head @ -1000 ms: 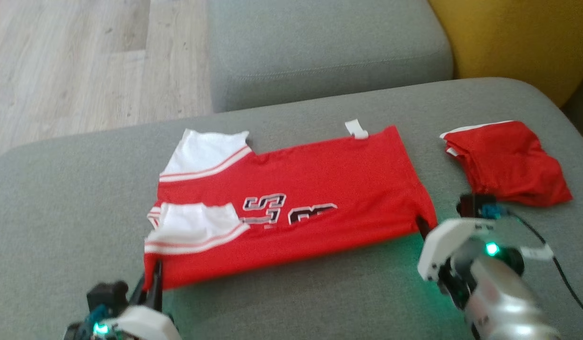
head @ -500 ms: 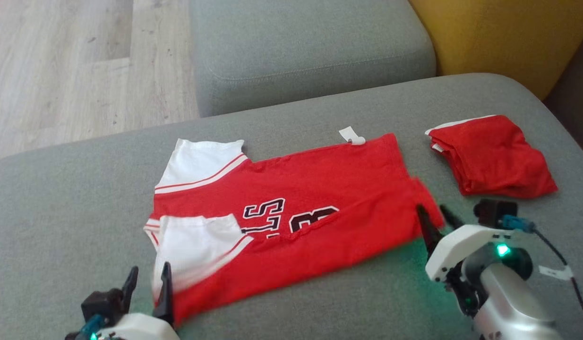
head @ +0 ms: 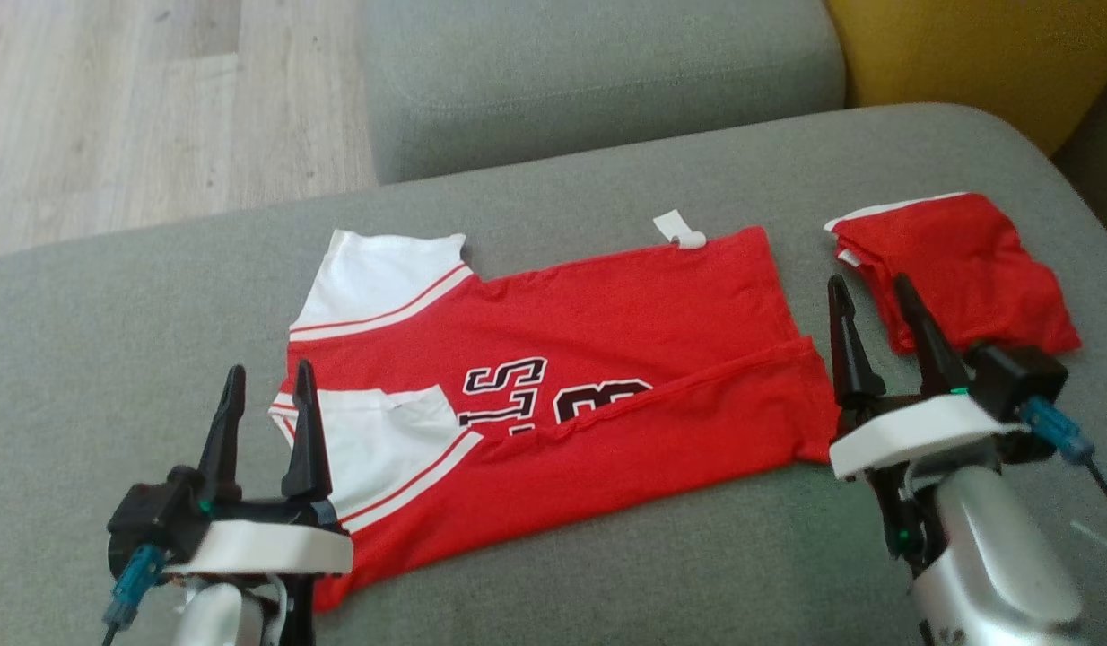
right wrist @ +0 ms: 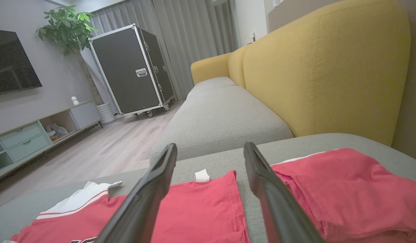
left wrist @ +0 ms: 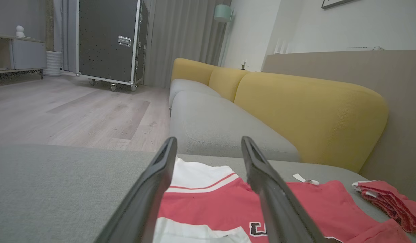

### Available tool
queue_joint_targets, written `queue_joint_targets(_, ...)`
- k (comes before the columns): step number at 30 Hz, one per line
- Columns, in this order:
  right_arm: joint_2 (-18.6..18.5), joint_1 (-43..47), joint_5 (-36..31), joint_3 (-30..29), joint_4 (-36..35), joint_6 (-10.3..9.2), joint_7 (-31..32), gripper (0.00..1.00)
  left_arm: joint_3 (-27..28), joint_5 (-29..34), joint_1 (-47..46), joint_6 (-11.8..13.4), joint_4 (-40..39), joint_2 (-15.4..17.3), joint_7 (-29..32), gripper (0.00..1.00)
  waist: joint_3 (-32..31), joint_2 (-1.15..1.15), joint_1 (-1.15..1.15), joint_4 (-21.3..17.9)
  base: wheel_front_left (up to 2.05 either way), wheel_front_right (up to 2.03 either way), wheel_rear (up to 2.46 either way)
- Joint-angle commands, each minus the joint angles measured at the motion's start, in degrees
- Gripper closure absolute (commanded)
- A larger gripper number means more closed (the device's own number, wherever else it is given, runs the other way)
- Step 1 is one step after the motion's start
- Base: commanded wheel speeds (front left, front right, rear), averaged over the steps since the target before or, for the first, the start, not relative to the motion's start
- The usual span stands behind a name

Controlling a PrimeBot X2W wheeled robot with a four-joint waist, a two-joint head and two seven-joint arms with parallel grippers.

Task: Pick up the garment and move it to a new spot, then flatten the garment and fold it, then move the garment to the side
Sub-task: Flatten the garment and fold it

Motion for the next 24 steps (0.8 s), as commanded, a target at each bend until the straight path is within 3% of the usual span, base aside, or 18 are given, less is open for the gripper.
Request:
queue_joint_targets(1,0.91,-0.42,-0.94,0.78,-2.7,-0.05,-0.73,0.0,2.22,0.41,-2.55,-0.42,-2.11,0.37,-0.67,0.0,0.79,0.0,0.0,0.05,0.0,0.0,0.0)
queue_joint_targets(6,2.49,1.86,-3.85,-0.44,-6.96,-0.05,-0.75,0.0,0.7,2.16,-5.11,-0.91,-1.1,0.33,-0.69,0.0,3.62,0.0,0.0,-0.18,0.0,0.0,0.0)
queue_joint_targets(11,2.8,-0.58,-4.61,-0.72,-9.04,-0.05,-0.75,0.0,-2.14,2.61,-15.28,-1.19,5.48,5.47,3.28,0.0,8.38,0.0,0.0,-1.29,0.0,0.0,0.0)
queue_joint_targets(14,2.86,-2.79,-4.42,-0.68,-10.17,-0.05,-0.76,0.0,-4.26,1.91,-23.66,-1.26,10.03,9.8,10.59,0.0,12.07,0.0,0.0,-2.72,0.0,0.0,0.0)
queue_joint_targets(19,2.89,-7.41,-2.38,1.63,-11.72,-0.05,-0.76,0.0,-12.79,-3.34,-37.01,-1.28,16.67,18.73,25.24,0.0,18.21,0.0,0.0,-5.98,0.0,0.0,0.0)
queue_joint_targets(24,2.9,-10.41,-0.78,2.91,-13.6,-0.05,-0.76,0.0,-18.77,-9.25,-46.69,-1.29,21.69,24.68,33.9,0.0,22.67,0.0,0.0,-8.49,0.0,0.0,0.0)
